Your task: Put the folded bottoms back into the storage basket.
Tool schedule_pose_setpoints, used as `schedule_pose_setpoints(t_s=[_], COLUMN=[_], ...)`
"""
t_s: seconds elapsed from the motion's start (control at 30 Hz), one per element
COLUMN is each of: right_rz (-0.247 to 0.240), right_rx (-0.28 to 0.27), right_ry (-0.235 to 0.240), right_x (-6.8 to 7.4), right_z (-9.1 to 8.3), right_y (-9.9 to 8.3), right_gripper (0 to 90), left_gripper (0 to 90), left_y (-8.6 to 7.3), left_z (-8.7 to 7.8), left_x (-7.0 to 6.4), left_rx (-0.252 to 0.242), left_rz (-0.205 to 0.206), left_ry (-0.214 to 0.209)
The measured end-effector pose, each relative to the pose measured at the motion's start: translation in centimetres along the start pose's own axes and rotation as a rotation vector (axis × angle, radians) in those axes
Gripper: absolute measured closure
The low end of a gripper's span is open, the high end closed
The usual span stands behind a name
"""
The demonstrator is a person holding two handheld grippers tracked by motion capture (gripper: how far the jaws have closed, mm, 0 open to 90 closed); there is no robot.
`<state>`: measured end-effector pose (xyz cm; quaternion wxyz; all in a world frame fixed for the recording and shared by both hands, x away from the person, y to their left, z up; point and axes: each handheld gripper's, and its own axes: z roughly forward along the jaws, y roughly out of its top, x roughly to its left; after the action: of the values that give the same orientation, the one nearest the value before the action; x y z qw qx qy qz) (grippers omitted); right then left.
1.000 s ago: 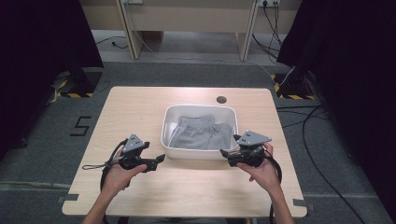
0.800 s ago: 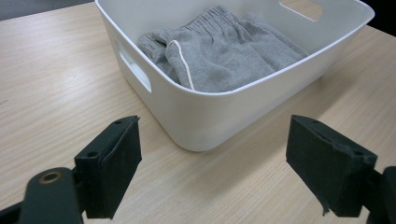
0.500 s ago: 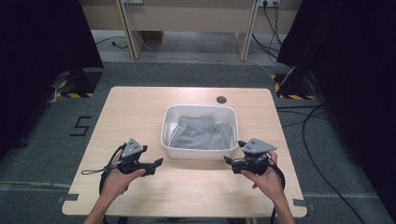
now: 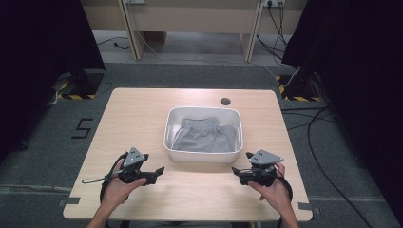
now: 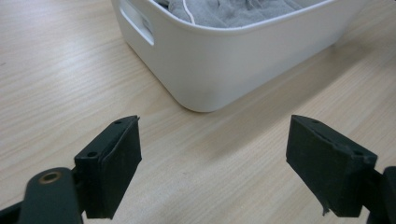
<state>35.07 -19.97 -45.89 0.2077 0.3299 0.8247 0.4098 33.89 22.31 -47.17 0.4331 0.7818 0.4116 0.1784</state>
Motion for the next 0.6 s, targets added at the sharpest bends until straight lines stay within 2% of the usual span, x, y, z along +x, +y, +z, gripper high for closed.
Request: schedule_pose_setpoints(t_s=[0.6], right_rz=[0.028], right_rx=[0.073], right_ry=[0.006], right_x=[1.0], right_z=[0.9], right_y=[-3.1], right_gripper=[22.7], left_gripper=[17.2], left_y=[-3.3], left_z=[0.2], left_x=[0.4], left_rx=[0.04], left_rz=[-0.015], left_ry=[-0.005])
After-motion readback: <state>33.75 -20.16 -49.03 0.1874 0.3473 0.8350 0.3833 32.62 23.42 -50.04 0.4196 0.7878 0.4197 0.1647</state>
